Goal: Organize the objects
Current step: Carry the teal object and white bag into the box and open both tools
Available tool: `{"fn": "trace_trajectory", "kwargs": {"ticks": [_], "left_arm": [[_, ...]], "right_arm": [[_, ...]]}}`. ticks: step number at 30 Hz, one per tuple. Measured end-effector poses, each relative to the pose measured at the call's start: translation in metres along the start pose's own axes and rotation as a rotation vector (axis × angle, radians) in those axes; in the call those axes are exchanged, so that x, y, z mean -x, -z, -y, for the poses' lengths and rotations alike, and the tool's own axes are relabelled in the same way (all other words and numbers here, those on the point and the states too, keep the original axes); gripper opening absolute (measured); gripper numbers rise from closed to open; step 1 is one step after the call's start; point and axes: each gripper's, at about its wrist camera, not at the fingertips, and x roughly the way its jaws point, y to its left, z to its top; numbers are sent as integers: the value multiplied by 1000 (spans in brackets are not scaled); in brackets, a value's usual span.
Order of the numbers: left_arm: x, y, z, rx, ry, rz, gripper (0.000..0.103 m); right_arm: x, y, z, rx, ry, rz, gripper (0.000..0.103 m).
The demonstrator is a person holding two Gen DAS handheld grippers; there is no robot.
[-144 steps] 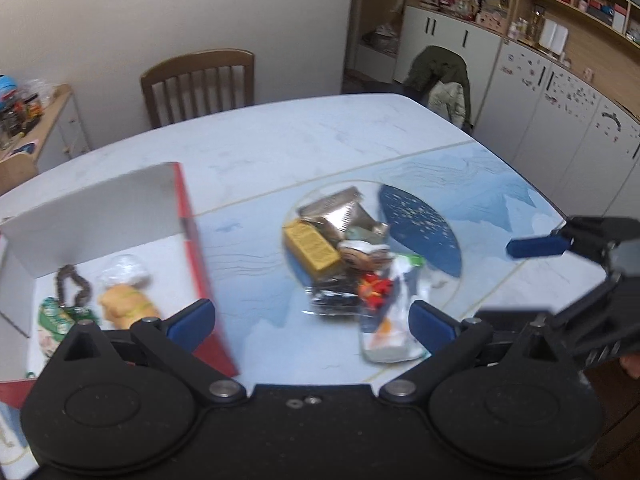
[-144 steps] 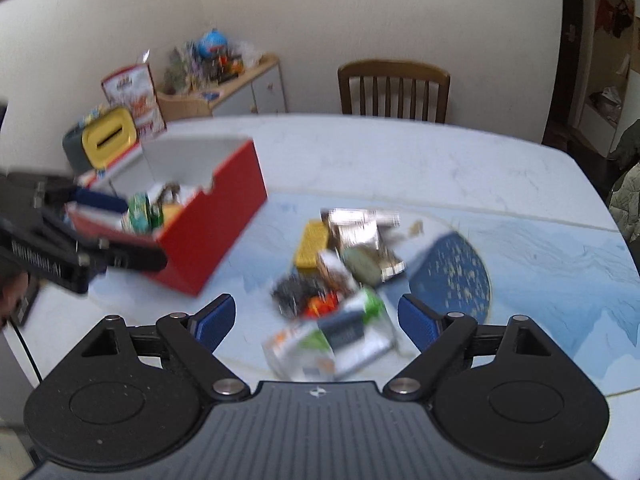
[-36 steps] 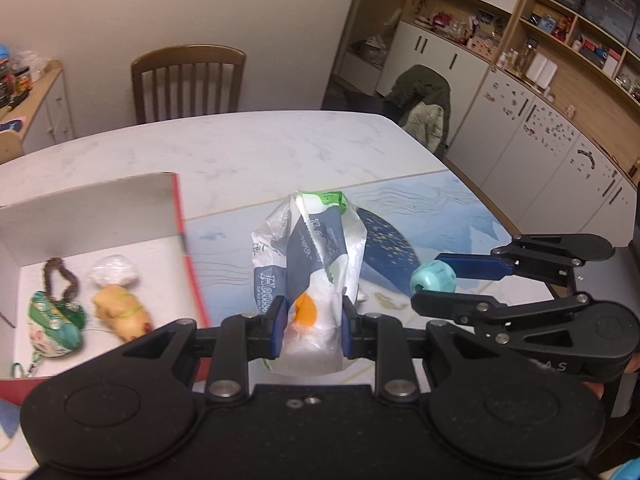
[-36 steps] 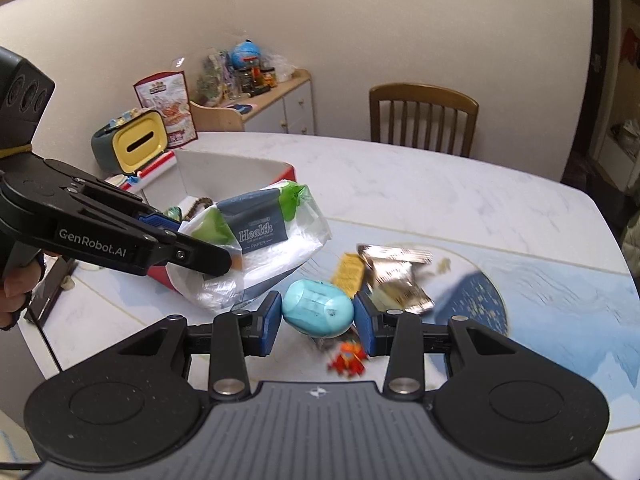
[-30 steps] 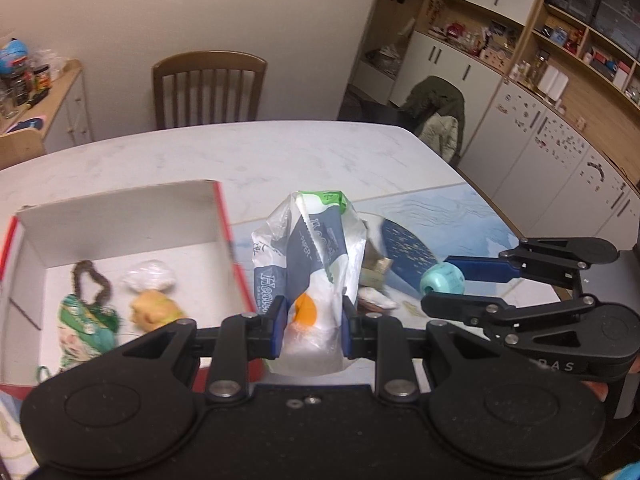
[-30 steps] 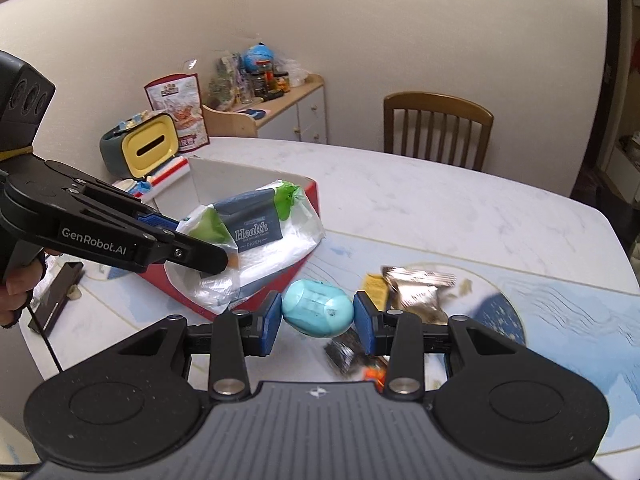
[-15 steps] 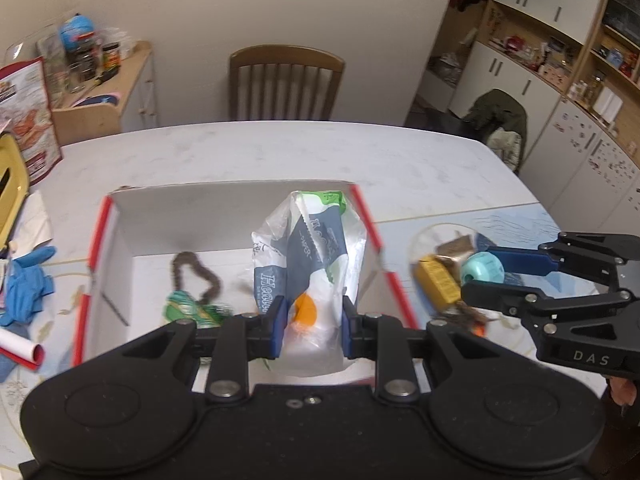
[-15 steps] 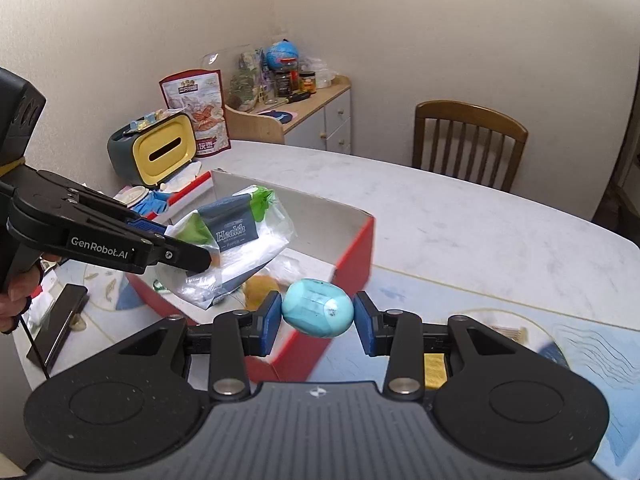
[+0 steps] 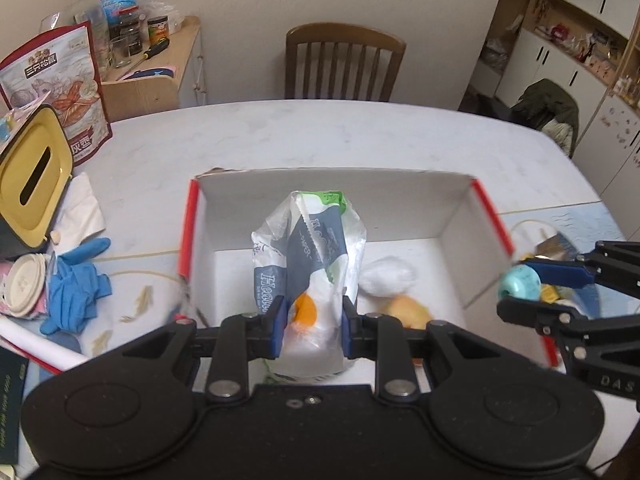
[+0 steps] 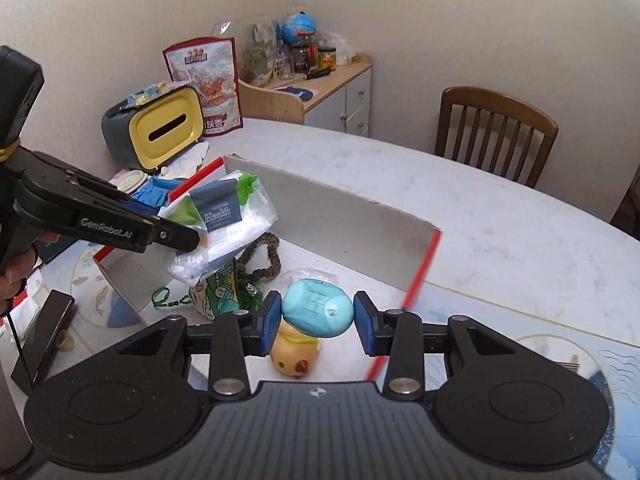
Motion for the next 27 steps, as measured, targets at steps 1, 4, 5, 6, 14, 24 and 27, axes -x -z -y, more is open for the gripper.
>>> {"fn": "trace_trajectory", "kwargs": {"ticks": [1,4,5,6,14,24,27], "left_arm": [[-3,0,-2,-9,-9,-3,25],[-13,-2,-5,-32,-30,-16,25],[-16,-3,-6,-40,-36,-22,25],[-19,-3,-6,-51,-42,-26,25],[-38,-5,0,-165,-96,-50,25],[-56,-11,-2,-185,-87,-88,25],[-60,-13,-3,-191,-90,-101,26]], "right_arm": [[-5,-1,-3,0,-2,-6,39],[-22,-2,-13,0,-9,-29,39],[-27,-2,-16,2,-11,-37,39],[-32,-2,-20,4,-15,-45,39],[-66,-1,-46,16,-47,-123,39],[-97,6,-50,-7,-19,-204,39],[-100,6,-49,-15,-16,-209,39]]}}
